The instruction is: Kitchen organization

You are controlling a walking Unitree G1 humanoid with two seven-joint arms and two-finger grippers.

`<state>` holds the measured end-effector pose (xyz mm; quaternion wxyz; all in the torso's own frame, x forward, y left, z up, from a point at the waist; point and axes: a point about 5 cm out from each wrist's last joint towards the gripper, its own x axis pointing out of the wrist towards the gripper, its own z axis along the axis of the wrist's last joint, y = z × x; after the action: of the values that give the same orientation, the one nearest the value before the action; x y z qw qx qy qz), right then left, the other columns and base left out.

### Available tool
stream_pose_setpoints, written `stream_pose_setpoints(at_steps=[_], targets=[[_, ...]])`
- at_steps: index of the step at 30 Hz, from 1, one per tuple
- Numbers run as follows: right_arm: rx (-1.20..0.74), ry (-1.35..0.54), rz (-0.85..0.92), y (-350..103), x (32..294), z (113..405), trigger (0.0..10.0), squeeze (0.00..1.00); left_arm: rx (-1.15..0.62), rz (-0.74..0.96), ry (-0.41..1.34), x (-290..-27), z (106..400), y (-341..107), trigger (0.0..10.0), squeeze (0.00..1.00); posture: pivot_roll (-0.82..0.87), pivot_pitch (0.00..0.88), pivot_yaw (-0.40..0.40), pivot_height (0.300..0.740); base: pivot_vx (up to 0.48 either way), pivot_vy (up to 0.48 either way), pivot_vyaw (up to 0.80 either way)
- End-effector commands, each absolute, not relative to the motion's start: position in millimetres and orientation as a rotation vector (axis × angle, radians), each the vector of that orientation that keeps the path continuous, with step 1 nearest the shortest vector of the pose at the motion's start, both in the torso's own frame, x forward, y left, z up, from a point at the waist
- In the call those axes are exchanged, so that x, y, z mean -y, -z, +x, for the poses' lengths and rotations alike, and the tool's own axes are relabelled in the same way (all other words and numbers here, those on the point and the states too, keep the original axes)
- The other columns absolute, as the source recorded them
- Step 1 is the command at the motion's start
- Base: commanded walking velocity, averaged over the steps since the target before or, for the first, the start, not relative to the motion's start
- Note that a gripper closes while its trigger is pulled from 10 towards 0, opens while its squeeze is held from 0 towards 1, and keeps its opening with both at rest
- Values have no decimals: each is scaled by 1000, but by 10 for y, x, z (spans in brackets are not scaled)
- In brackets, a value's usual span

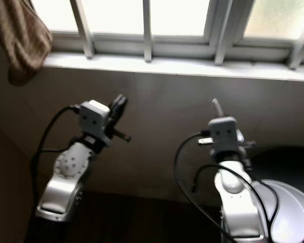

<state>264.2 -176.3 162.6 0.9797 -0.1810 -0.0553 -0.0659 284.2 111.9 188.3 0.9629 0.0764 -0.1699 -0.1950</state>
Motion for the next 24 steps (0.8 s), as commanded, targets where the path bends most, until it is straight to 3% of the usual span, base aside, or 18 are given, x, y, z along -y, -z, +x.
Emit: stream_pose_setpoints(at_steps=[1, 22, 24], targets=[[133, 143, -379, -1667, 1792, 2625, 0, 0, 355, 138, 428, -1040, 2819, -1914, 10000, 0, 74, 0, -30, 740, 0, 0, 800], [140, 122, -330, -1643, 1743, 2630, 0, 0, 344, 130, 418, -1050, 2826, -1902, 10000, 0, 77, 0, -33, 740, 0, 0, 800], [129, 145, -297, -1632, 1769, 2637, 4039, 0, 342, 130, 417, -1049, 2824, -1896, 10000, 0, 75, 0, -32, 740, 0, 0, 0]])
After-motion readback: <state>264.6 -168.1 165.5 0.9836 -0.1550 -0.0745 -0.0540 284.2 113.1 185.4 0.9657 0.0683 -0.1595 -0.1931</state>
